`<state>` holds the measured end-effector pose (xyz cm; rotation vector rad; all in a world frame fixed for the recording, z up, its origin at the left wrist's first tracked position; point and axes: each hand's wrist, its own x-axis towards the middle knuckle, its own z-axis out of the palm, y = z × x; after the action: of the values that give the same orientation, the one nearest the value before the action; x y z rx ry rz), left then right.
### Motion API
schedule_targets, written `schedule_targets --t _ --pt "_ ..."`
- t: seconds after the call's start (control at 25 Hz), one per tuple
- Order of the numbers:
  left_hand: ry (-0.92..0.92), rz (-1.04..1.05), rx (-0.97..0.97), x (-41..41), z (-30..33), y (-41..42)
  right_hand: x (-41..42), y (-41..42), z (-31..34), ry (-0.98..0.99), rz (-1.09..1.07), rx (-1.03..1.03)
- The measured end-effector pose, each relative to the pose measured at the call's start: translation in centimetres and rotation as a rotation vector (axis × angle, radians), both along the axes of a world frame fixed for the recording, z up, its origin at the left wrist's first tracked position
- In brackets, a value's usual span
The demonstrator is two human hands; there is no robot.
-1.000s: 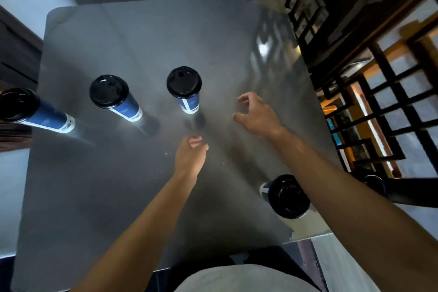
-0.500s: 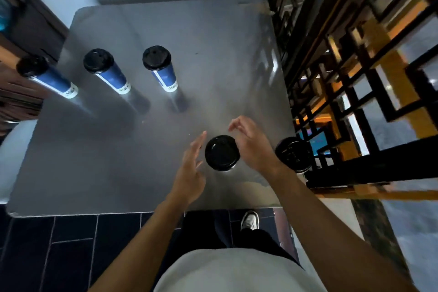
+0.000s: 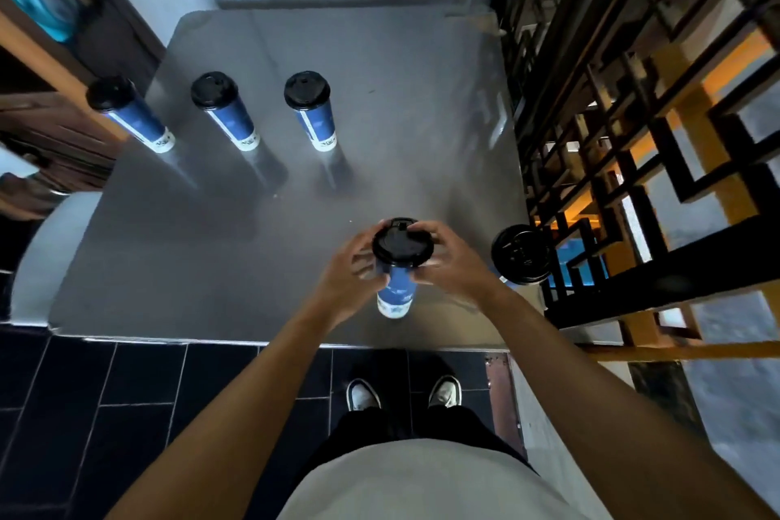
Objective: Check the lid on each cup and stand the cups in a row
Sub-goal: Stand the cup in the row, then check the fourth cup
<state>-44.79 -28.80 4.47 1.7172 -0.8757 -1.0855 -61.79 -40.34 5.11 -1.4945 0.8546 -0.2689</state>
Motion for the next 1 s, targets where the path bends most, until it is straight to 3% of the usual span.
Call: schedule_targets --t 0.12,0.2,0.4,0.52,0.68,1.0 --pt "0.148 0.013 0.037 1.7 0.8 1.5 0.2 0.7 0.4 0.002 -0.032 0.130" --pt "0.350 0.071 0.056 2.1 0.9 2.5 0.8 2.0 0.4 -0.004 -0.079 0.200" --pt "0.682 0.236 0.058 0.8 0.8 2.7 3.6 5.0 0.6 0.027 -0.208 0.272" --pt "0.828 0.320 0.173 0.0 1.1 2.2 4.3 5.8 0.6 0.100 -0.272 0.289" --pt "0.897 0.373 0.222 -0.3 3.2 1.8 4.0 5.4 0.3 0.067 -0.344 0.354" --pt "0.903 0.369 0.176 -2.2 4.0 1.7 2.9 3.4 -0.3 0.067 -0.290 0.301"
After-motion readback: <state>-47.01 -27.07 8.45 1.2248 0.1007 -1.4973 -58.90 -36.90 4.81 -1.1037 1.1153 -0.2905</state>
